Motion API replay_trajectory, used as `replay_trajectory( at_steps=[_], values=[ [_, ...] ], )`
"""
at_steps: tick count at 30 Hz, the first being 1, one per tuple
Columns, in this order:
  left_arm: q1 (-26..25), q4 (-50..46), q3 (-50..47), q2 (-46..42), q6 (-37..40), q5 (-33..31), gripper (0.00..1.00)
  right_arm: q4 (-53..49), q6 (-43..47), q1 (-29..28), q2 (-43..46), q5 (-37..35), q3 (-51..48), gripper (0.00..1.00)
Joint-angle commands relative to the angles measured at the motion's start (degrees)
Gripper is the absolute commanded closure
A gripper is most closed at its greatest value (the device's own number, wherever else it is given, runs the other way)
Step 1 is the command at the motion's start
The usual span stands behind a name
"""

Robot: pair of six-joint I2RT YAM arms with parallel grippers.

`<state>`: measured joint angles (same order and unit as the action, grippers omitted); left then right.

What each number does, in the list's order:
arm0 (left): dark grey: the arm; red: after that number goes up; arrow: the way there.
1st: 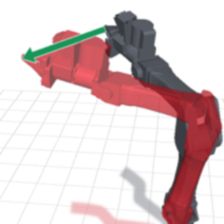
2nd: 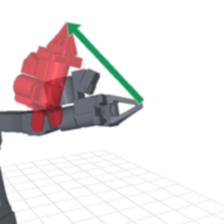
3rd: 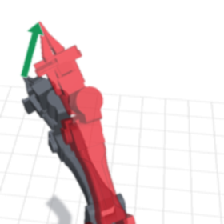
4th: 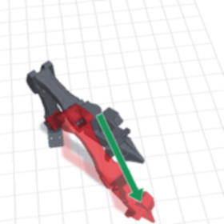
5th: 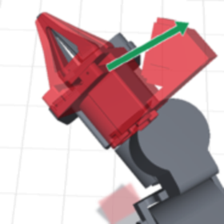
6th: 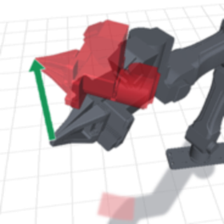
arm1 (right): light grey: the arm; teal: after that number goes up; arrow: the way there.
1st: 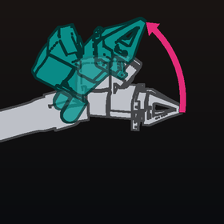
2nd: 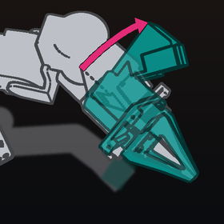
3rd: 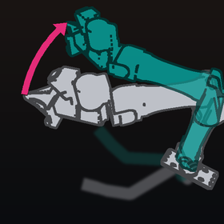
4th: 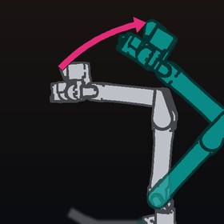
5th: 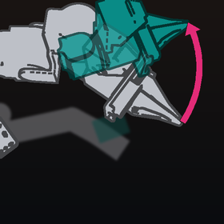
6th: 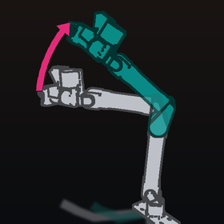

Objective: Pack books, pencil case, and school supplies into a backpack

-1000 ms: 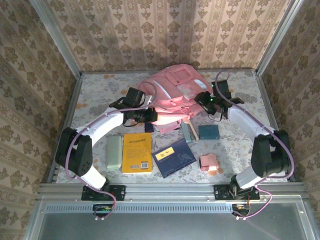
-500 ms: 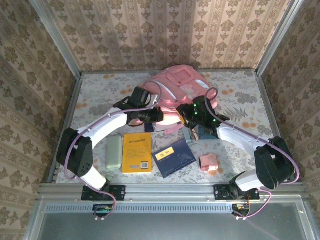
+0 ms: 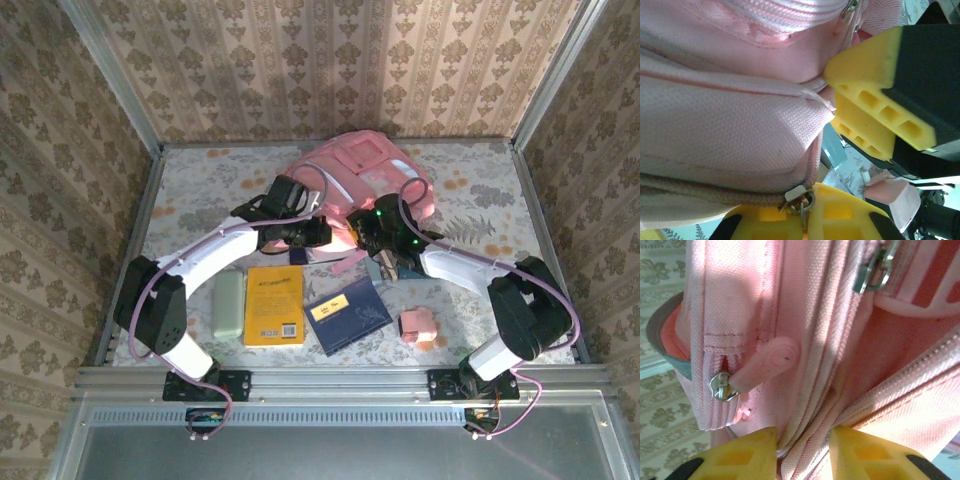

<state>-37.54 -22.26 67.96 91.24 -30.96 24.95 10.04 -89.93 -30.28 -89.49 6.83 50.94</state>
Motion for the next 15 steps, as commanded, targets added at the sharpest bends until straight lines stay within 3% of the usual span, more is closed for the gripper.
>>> replay_trajectory(
  at_steps=[1, 5, 15],
  values=[
    [-1.5, 3.2, 3.6, -2.7, 0.1, 3.2, 1.0, -2.7, 2.5, -0.1, -2.7, -3.4, 3.1, 0.82],
    [-1.5, 1.9, 3.1, -3.2, 1.1, 1.8, 1.0, -5.4, 4.8, 0.3, -3.2, -3.5, 5.0, 1.0],
    [0.0, -3.9, 3.1, -4.0, 4.2, -3.4, 1.0, -7.5, 6.1, 1.9, -1.1, -3.8, 2.7, 1.0]
  ],
)
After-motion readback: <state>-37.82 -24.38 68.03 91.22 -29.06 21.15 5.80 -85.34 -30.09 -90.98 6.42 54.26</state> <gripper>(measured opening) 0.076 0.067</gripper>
